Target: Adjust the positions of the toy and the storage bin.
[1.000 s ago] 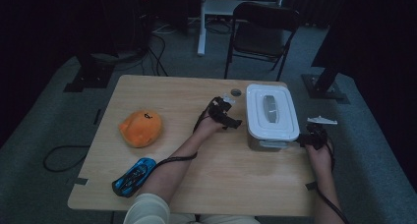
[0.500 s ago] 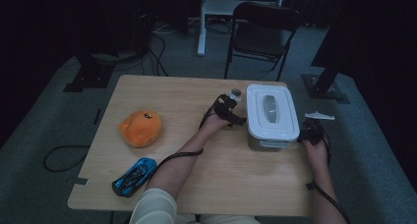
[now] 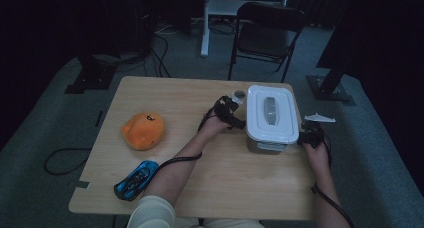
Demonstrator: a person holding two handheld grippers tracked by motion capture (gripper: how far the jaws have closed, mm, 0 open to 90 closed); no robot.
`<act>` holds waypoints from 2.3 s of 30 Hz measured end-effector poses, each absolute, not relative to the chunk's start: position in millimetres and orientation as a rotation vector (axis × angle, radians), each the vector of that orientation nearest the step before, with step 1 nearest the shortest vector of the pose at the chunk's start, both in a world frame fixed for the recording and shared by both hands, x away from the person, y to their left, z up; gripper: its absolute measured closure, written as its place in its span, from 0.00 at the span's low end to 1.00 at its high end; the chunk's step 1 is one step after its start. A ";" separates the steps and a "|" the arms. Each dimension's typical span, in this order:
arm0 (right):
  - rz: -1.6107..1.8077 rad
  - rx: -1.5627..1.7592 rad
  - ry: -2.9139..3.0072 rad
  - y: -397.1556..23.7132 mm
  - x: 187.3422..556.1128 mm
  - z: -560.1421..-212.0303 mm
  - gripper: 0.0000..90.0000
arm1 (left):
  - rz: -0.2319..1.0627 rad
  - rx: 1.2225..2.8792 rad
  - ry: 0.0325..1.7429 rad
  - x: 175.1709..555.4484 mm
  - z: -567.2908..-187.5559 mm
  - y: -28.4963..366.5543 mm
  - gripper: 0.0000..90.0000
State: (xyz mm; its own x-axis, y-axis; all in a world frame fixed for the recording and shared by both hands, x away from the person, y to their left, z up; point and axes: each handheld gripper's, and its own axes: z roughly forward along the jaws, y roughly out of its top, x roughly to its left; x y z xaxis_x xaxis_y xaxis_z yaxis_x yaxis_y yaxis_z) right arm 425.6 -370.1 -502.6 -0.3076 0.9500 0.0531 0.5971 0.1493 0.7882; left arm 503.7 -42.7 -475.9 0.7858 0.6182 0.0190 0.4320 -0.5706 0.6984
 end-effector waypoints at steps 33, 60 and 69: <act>1.089 1.258 2.176 -257.0 414.6 -498.1 0.24 | 0.411 2.238 0.919 459.5 -472.8 80.2 0.03; 1.083 1.362 2.145 -252.6 437.6 -502.2 0.19 | 0.427 2.202 1.023 469.3 -478.9 98.6 0.03; 1.070 1.312 2.178 -238.8 436.7 -499.4 0.21 | 0.428 2.208 1.016 467.1 -478.0 94.3 0.03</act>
State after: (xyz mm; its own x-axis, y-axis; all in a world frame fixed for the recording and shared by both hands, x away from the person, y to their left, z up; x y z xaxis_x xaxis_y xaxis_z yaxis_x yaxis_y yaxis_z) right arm 436.7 -238.8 -499.4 -0.4916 0.8687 0.0604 0.5790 0.2743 0.7678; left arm 467.1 94.3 -478.0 0.6447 0.7642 0.0194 0.5477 -0.4794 0.6857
